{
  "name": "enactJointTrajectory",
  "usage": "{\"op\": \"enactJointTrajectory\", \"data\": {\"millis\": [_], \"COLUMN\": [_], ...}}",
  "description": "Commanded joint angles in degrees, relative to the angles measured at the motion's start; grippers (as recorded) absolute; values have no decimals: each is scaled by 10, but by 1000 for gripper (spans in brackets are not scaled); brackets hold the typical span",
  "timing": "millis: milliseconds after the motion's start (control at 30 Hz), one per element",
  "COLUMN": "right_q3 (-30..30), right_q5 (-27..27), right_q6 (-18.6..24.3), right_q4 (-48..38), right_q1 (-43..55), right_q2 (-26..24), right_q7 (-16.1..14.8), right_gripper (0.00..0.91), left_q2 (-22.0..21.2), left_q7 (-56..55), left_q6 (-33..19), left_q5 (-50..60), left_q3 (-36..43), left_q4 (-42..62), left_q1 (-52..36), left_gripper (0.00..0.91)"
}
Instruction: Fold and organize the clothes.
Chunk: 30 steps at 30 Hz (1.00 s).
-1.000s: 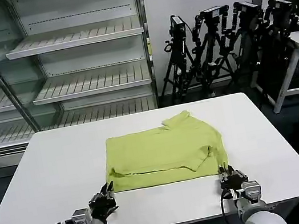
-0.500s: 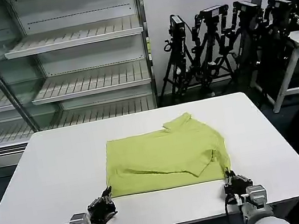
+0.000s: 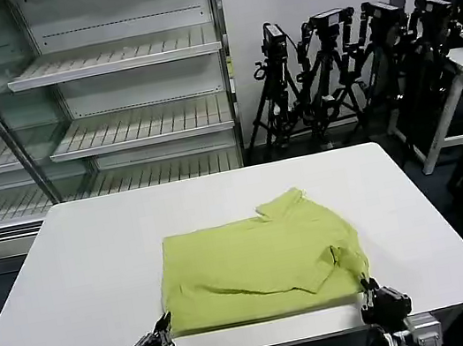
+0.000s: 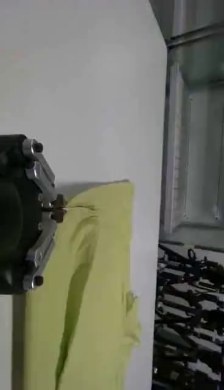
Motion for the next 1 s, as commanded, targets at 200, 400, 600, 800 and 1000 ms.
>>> {"op": "enactJointTrajectory", "data": {"millis": [200, 400, 600, 800, 1000], "right_q3": [36, 74, -12, -116, -177], "right_q5": [-28, 4, 71, 145, 173], "right_q6": [-6, 4, -13, -14, -14], "right_q4": [80, 76, -49, -194, -321], "right_q1": [-59, 2, 204, 376, 503], "right_q2": [-10, -36, -69, -65, -40], "right_q7": [-14, -14, 26, 74, 93], "right_gripper": [907, 907, 907, 907, 907], "left_q2": [7, 23, 69, 114, 136], "left_q7": [-2, -17, -48, -67, -75], "left_q6": [5, 18, 49, 50, 51], "left_q5": [23, -24, -128, -167, -182], "left_q3": [-20, -49, -46, -4, 53], "left_q4": [-71, -87, -25, 84, 172], "left_q1": [65, 22, -89, -219, -301], "left_gripper": [907, 907, 907, 907, 907]}}
